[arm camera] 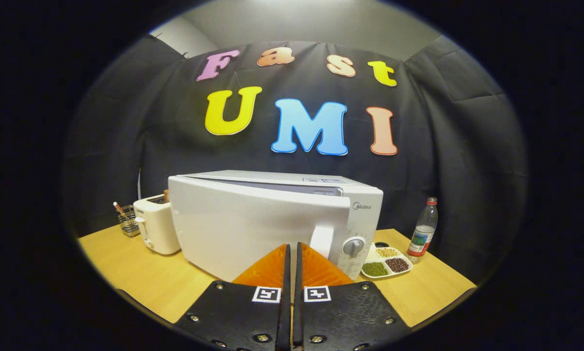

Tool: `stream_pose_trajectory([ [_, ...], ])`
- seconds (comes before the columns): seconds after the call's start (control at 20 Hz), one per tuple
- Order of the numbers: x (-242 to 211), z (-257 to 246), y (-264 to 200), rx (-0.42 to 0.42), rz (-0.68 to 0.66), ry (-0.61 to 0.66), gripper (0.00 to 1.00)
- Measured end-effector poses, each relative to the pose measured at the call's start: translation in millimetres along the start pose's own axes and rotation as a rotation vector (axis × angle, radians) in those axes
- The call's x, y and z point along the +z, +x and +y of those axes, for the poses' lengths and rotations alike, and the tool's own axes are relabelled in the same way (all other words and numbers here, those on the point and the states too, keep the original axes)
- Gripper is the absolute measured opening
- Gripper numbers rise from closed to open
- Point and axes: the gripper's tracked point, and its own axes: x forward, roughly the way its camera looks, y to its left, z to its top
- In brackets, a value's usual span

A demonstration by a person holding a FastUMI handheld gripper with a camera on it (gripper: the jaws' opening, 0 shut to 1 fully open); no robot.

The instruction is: Open the microwave, put the food inside, and close the microwave door.

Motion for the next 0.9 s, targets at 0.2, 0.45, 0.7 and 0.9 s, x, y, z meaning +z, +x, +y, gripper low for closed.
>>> stream_pose_trajectory([
  [0.2,-1,-6,38,-0.048,0.015,-0.019,0.03],
  [0.45,-1,-5,77,-0.082,0.040,-0.042,0.03],
  [0.7,-4,-7,86,-0.100,0.044,-0.044,0.07],
  [0.9,-12,5,61,-0.026,0.096,-0.016,0.02],
])
